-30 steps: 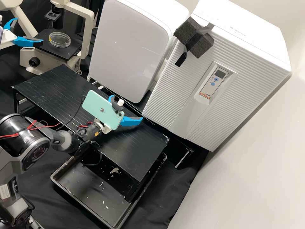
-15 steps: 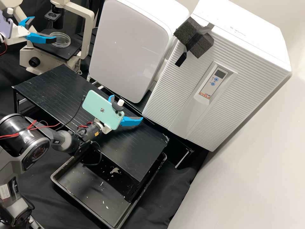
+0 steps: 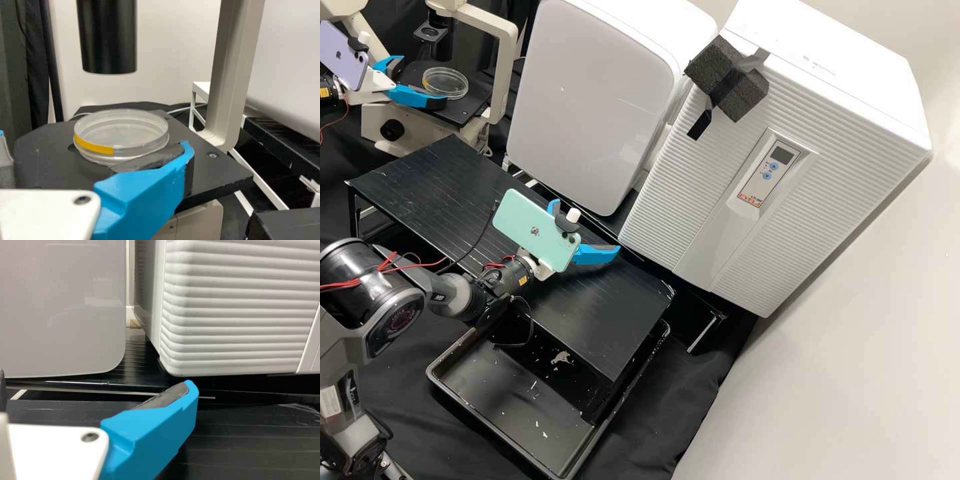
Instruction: Place the petri dish on the bench
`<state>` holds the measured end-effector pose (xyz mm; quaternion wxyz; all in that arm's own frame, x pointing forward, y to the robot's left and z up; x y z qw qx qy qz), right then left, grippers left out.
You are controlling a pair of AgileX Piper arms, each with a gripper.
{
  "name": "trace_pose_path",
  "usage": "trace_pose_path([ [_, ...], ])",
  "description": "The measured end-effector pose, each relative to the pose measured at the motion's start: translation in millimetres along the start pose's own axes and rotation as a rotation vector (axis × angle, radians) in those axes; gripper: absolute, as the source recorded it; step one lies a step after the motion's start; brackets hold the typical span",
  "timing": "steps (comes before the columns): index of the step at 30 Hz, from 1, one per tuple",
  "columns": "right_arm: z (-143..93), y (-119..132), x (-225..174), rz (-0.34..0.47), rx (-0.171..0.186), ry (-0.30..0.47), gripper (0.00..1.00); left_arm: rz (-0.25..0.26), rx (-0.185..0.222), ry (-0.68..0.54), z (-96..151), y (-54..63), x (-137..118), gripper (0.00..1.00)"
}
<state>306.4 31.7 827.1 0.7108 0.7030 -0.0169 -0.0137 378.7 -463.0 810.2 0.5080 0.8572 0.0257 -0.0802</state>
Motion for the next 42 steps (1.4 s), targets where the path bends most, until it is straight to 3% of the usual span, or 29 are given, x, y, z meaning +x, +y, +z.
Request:
trace_pose_path([
  [16,0,0,0,0.0,0.0,0.0,1.0,0.007,-0.008,-0.015,4,-3.4,20,1.0],
  [26,0,0,0,0.0,0.0,0.0,1.0,0.023,-0.051,-0.025,3,-6.2,24,1.0],
  [42,0,0,0,0.0,0.0,0.0,1.0,0.052,-0.074,-0.03,5,-12.5,32,1.0],
])
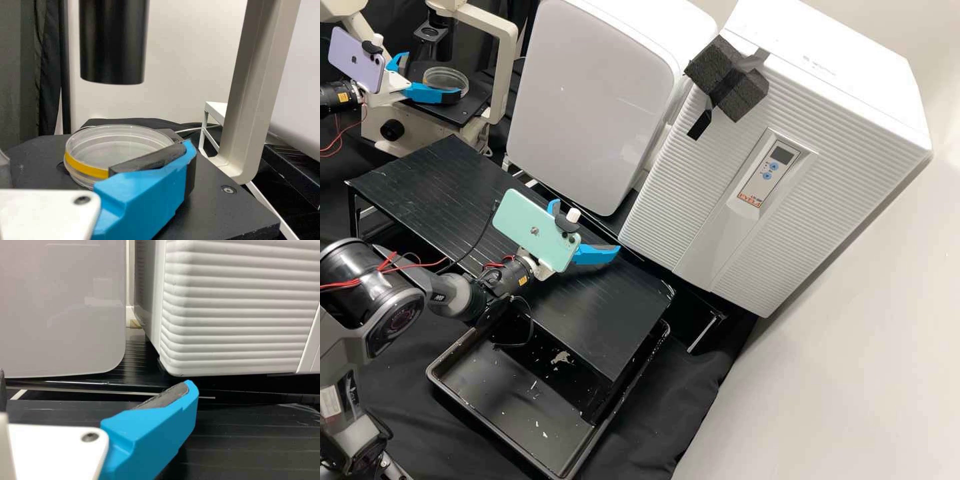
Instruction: Place the petri dish on the bench
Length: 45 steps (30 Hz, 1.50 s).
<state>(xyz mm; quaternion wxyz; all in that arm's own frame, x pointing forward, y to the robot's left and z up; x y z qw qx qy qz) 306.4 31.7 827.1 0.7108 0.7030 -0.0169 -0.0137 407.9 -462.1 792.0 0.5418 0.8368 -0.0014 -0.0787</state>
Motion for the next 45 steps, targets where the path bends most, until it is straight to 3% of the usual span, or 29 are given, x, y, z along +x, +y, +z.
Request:
trace_pose_path([
  [14,0.0,0.0,0.0,0.0,0.0,0.0,1.0,-0.033,0.062,0.013,2.8,6.8,-3.2,1.0],
  [42,0.0,0.0,0.0,0.0,0.0,0.0,1.0,-0.047,0.081,-0.005,5.0,3.9,5.7,1.0],
  [43,0.0,0.0,0.0,0.0,0.0,0.0,1.0,-0.047,0.082,-0.006,5.1,3.8,5.7,0.0],
  [45,0.0,0.0,0.0,0.0,0.0,0.0,1.0,-0.048,0.084,-0.007,5.2,3.8,5.7,0.0],
])
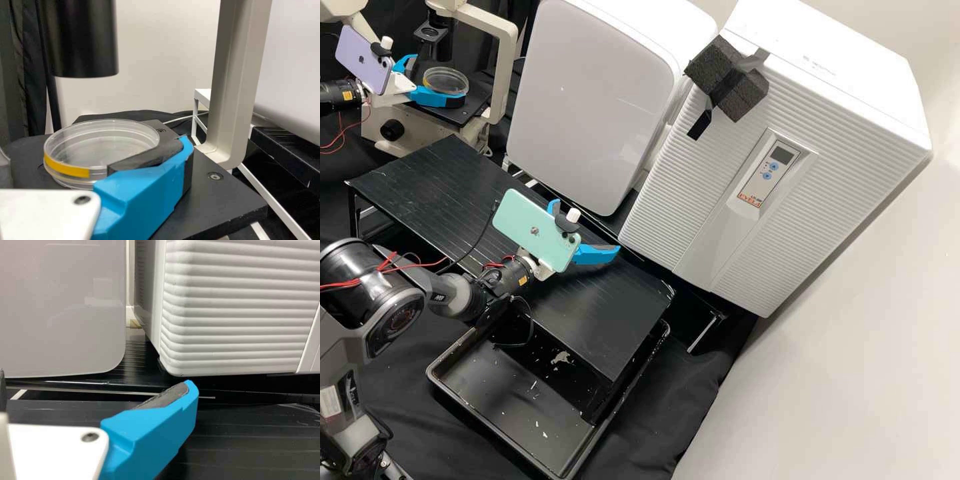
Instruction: Place the petri dish on the bench
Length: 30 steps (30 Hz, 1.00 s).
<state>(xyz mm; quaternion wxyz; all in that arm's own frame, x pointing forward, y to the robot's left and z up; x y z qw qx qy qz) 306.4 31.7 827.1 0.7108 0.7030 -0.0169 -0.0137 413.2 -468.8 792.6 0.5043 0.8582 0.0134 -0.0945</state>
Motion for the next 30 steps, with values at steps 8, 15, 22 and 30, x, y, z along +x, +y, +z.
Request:
trace_pose_path([
  [8,0.0,0.0,0.0,0.0,0.0,0.0,1.0,-0.001,0.0,0.0,-0.1,-0.4,0.1,0.0],
  [15,0.0,0.0,0.0,0.0,0.0,0.0,1.0,-0.001,0.001,-0.001,0.0,-0.4,0.1,0.0],
  [22,0.0,0.0,0.0,0.0,0.0,0.0,1.0,-0.004,0.006,-0.009,2.0,-1.1,0.3,0.0],
  [30,0.0,0.0,0.0,0.0,0.0,0.0,1.0,-0.008,0.008,-0.013,3.3,-2.5,0.7,0.0],
])
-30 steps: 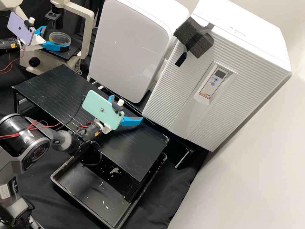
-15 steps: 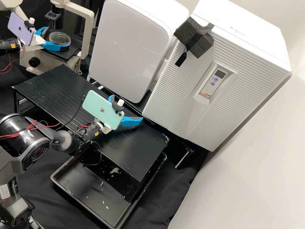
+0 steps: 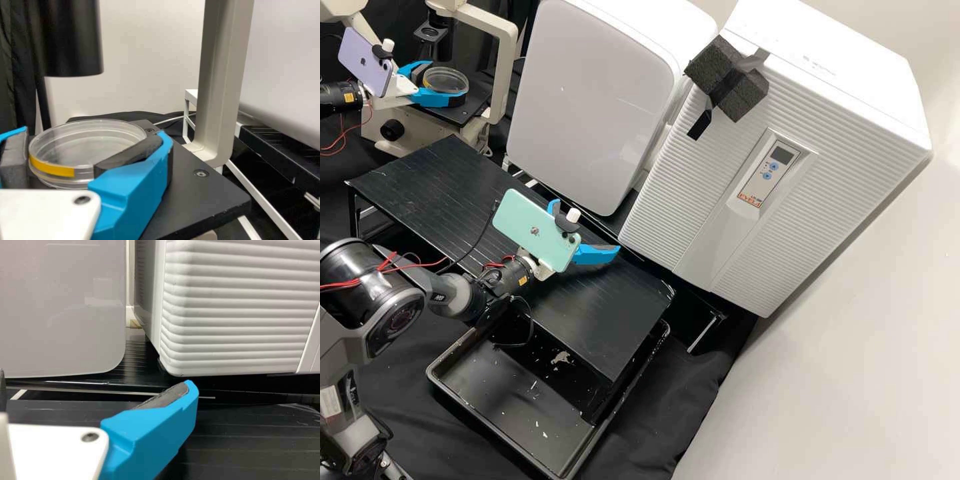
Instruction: Place the petri dish on the bench
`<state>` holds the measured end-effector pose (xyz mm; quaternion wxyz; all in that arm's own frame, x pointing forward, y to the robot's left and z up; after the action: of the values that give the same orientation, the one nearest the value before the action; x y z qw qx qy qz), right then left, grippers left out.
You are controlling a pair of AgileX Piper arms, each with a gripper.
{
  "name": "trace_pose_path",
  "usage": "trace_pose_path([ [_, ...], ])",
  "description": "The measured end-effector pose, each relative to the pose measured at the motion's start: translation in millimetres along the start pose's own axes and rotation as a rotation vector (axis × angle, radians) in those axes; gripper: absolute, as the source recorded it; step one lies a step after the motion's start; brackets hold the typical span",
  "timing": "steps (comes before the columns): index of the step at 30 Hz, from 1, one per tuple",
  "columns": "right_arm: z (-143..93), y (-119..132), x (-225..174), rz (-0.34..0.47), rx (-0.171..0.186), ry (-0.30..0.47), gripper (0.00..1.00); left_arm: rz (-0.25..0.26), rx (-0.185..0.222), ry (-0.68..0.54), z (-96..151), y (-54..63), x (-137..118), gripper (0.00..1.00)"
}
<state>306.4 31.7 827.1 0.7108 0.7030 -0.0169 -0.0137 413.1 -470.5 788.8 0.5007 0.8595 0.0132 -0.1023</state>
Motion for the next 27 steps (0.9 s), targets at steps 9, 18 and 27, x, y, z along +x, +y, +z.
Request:
trace_pose_path([
  [9,0.0,0.0,0.0,0.0,0.0,0.0,1.0,0.007,-0.001,-0.004,-0.3,-1.4,0.7,0.0],
  [18,0.0,0.0,0.0,0.0,0.0,0.0,1.0,0.011,0.0,-0.008,-0.3,-2.1,1.1,0.0],
  [27,0.0,0.0,0.0,0.0,0.0,0.0,1.0,0.008,0.0,-0.013,0.2,-2.3,1.1,0.0],
])
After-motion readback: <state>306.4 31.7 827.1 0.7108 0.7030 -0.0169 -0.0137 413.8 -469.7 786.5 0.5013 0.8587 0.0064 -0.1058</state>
